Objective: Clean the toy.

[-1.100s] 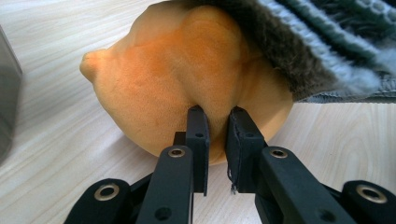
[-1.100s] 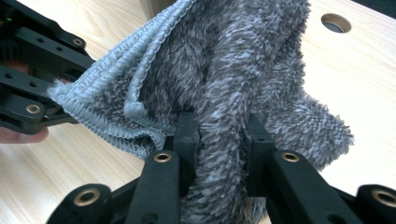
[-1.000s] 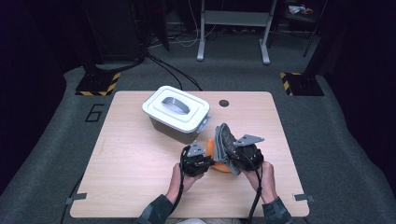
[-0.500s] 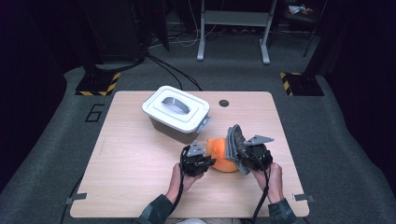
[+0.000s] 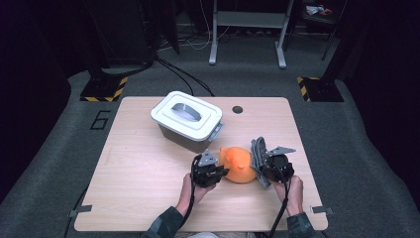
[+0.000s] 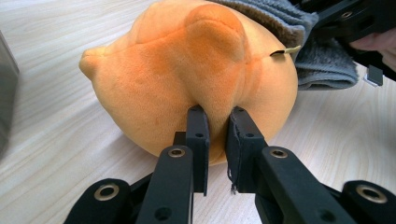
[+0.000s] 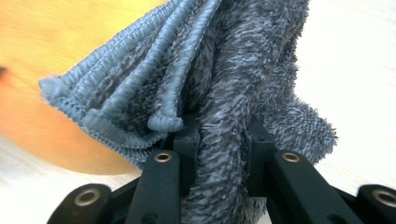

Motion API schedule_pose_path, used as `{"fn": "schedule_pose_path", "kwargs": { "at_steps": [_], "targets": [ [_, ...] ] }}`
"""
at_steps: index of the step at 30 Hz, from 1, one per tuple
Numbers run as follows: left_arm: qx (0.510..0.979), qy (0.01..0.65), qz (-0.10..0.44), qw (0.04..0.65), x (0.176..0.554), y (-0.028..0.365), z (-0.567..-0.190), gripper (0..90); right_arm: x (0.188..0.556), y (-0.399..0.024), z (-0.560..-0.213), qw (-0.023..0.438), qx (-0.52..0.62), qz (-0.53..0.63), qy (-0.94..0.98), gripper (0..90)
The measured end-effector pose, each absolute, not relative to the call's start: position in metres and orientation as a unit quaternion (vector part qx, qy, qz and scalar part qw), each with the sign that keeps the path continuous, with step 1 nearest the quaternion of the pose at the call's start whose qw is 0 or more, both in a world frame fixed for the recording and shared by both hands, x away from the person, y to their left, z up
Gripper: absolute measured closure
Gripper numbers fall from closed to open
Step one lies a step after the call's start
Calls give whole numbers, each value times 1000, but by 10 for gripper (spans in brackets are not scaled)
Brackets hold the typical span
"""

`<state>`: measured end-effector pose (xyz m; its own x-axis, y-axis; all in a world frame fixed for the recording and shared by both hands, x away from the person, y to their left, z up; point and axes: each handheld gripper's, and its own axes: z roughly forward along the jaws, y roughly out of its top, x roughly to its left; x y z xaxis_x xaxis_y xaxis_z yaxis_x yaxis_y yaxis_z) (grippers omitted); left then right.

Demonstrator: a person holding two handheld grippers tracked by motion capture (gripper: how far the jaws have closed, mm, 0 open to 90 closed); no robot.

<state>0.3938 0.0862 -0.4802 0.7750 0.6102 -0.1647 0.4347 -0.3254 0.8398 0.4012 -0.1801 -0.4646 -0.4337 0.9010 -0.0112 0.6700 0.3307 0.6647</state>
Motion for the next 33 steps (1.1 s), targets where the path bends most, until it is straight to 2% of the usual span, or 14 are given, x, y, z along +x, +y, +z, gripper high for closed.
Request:
{"fn": "schedule_pose_path", "kwargs": {
  "at_steps": [13, 23, 30, 33],
  "targets": [
    [808, 326, 93, 482, 394, 87, -480, 802, 415, -192, -497, 146, 526, 271, 793, 718],
    [807, 327, 95, 482, 393, 88, -480, 802, 405, -203, -465, 186, 519, 290, 783, 717],
    [806, 328, 94, 483, 394, 88, -480, 799, 388, -189, -434, 218, 494, 322, 778, 717],
    [806, 328, 94, 483, 394, 88, -480, 794, 380, -178, -424, 208, 470, 340, 787, 718]
  ]
}}
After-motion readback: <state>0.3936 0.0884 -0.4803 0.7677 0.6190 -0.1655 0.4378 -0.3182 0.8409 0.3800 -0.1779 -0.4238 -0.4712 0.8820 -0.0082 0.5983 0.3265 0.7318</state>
